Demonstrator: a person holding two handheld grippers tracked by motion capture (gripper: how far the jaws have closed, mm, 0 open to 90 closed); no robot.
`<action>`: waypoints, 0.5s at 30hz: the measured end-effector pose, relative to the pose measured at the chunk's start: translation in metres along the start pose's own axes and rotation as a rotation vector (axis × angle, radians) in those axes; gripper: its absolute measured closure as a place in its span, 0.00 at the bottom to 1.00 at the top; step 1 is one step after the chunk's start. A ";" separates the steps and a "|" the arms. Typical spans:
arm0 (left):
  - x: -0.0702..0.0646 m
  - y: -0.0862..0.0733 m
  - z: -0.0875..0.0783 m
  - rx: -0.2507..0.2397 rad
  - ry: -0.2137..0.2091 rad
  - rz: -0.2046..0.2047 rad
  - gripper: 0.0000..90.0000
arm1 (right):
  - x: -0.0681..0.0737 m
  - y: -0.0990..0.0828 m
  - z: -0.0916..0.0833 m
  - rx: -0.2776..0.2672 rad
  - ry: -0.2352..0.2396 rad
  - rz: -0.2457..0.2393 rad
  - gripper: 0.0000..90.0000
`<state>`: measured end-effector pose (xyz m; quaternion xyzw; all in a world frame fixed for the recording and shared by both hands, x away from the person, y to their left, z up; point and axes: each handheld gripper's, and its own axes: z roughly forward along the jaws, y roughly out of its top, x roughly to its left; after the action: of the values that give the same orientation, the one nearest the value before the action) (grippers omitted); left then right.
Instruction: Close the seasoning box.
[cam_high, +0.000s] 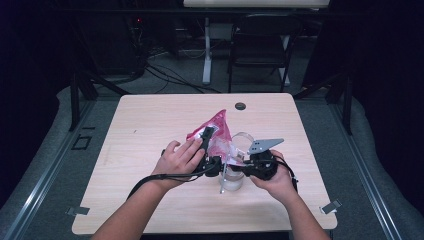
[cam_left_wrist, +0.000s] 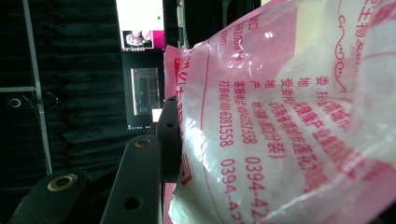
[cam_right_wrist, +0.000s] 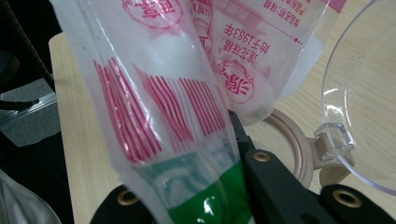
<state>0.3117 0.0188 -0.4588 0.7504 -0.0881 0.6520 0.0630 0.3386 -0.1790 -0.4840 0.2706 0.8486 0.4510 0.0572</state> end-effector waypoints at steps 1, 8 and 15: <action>0.000 0.000 0.000 0.000 0.000 0.002 0.72 | 0.000 0.000 0.000 0.000 0.000 0.000 1.00; 0.002 0.002 -0.001 -0.005 0.006 0.011 0.72 | -0.001 -0.001 0.000 -0.002 0.001 0.002 1.00; 0.003 0.003 0.000 -0.008 0.007 0.016 0.72 | -0.001 -0.001 0.000 0.003 0.002 0.001 1.00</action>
<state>0.3112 0.0154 -0.4555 0.7472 -0.0963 0.6548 0.0612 0.3390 -0.1798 -0.4847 0.2709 0.8492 0.4499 0.0557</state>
